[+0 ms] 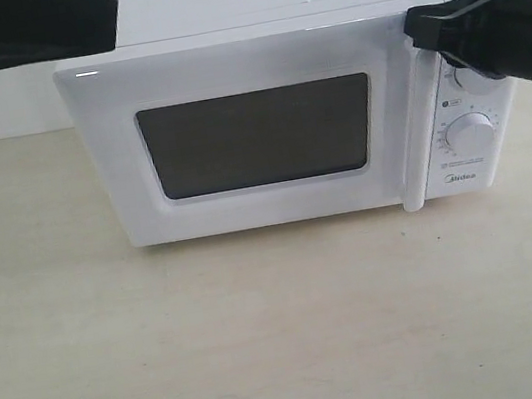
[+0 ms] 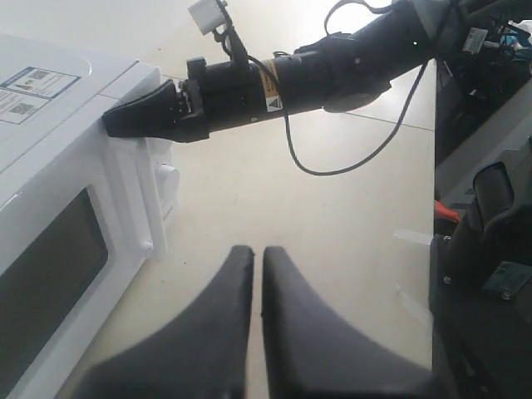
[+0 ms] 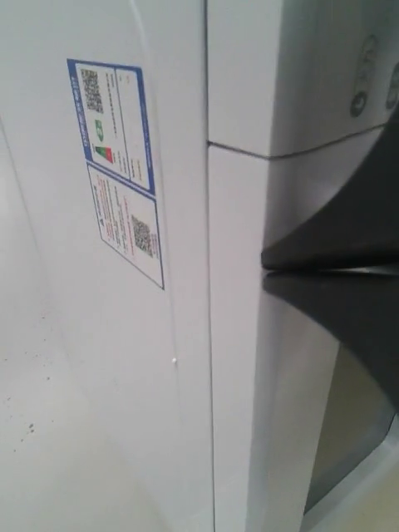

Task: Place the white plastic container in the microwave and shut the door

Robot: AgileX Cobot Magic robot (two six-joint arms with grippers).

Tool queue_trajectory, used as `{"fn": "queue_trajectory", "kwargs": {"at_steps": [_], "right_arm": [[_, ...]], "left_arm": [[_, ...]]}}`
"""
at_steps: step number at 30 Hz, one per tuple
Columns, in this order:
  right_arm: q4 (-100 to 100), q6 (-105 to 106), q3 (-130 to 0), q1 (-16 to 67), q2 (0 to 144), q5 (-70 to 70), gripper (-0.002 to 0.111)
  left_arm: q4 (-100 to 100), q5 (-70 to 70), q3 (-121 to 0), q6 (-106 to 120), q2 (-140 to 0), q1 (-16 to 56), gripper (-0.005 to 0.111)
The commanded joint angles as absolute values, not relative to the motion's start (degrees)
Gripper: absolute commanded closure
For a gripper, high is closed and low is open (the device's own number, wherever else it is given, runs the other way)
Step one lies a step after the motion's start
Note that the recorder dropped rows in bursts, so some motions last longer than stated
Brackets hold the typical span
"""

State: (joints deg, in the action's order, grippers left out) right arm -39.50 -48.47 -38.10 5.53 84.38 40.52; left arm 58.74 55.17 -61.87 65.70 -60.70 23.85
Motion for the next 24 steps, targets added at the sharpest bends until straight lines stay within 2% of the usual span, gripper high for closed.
{"fn": "queue_trajectory", "kwargs": {"at_steps": [1, 10, 16, 24], "right_arm": [[-38.0, -47.9, -39.4, 5.2, 85.8, 38.1, 0.108], [-44.3, -56.3, -35.9, 5.2, 77.2, 35.4, 0.108], [-48.2, -60.4, -27.2, 5.2, 60.2, 30.3, 0.108], [-64.1, -79.0, -18.8, 5.2, 34.8, 17.5, 0.108]], "left_arm": [[59.0, 55.5, -62.3, 65.2, -60.3, 24.1, 0.102], [58.7, 55.4, -62.3, 65.2, -60.3, 24.1, 0.102], [58.7, 55.1, -62.3, 64.3, -60.3, 24.0, 0.102], [58.0, 50.7, -62.3, 58.5, -57.2, 24.0, 0.102]]}}
